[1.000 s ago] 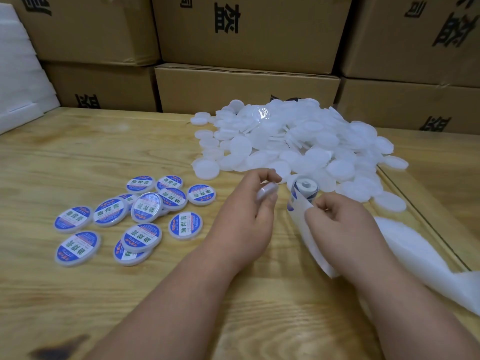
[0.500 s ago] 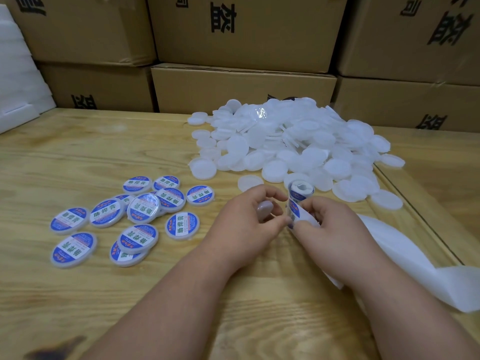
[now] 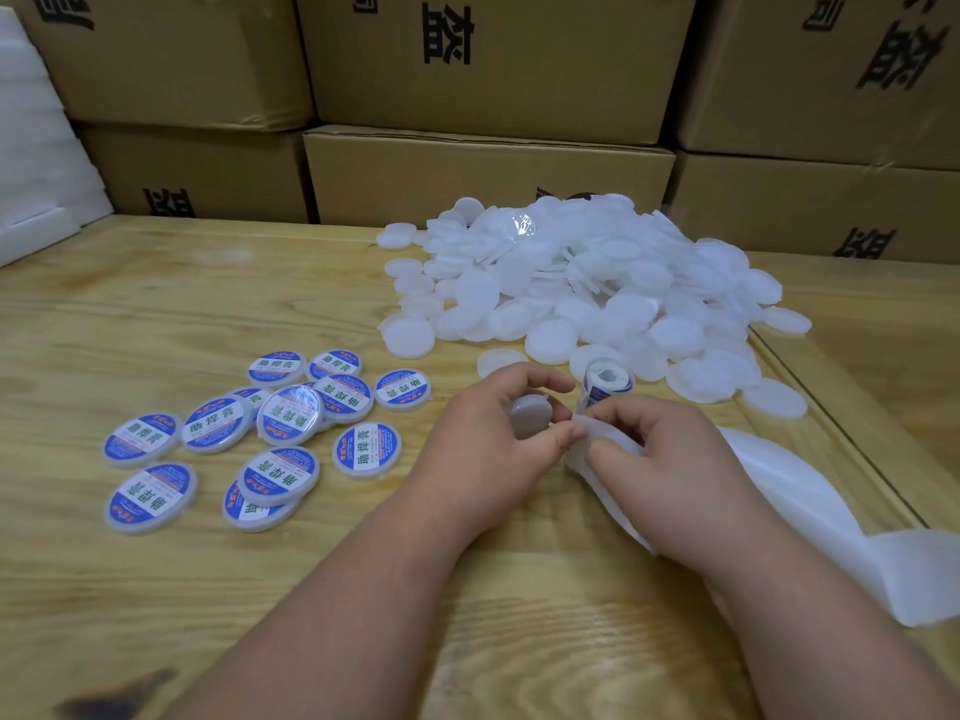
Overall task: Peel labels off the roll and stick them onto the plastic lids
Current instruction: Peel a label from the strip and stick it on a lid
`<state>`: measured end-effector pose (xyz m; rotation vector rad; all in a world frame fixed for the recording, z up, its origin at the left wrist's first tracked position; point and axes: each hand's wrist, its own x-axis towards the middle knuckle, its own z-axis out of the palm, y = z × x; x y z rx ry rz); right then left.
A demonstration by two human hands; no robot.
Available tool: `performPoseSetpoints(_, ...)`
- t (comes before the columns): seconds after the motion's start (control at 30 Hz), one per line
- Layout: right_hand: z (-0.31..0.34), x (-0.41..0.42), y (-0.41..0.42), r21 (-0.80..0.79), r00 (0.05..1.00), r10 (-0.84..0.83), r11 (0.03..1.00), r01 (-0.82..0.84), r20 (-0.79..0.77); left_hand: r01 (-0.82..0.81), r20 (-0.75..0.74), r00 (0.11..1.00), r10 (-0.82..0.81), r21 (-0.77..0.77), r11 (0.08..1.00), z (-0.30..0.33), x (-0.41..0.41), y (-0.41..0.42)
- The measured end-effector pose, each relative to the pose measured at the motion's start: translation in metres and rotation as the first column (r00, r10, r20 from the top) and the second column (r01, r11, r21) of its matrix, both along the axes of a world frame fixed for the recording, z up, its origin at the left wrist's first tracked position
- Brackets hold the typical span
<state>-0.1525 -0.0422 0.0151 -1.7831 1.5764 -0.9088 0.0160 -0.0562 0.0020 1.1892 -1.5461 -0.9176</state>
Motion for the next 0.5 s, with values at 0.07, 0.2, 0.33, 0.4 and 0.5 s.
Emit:
performPoseSetpoints(0.07, 0.0021, 0.0004, 0.0010, -0.002, 0.999, -0.010, 1.000, 0.010, 0.033, -0.016, 0.011, 1.000, 0.016, -0.014, 1.000, -0.0007, 0.0014, -0.0009)
performPoseSetpoints(0.2, 0.0029, -0.0012, 0.0004, -0.036, 0.996, -0.075, 0.996, 0.077, 0.045, -0.079, -0.010, 0.997, 0.079, -0.011, 0.997, -0.0006, 0.0040, -0.0032)
performPoseSetpoints(0.33, 0.0029, -0.0024, -0.0015, -0.072, 0.981, -0.183, 0.979, 0.188, 0.069, -0.145, -0.121, 0.982, 0.146, 0.016, 0.989, 0.0032, 0.0068, -0.0041)
performPoseSetpoints(0.4, 0.0029, -0.0034, -0.0029, -0.080, 0.972, -0.225, 0.970, 0.230, 0.074, -0.161, -0.181, 0.969, 0.165, 0.038, 0.986, 0.0048, 0.0083, -0.0041)
performPoseSetpoints(0.5, 0.0011, -0.0045, -0.0042, -0.109, 0.963, -0.265, 0.957, 0.270, 0.055, -0.142, -0.269, 0.949, 0.164, 0.098, 0.985, 0.0079, 0.0086, -0.0033)
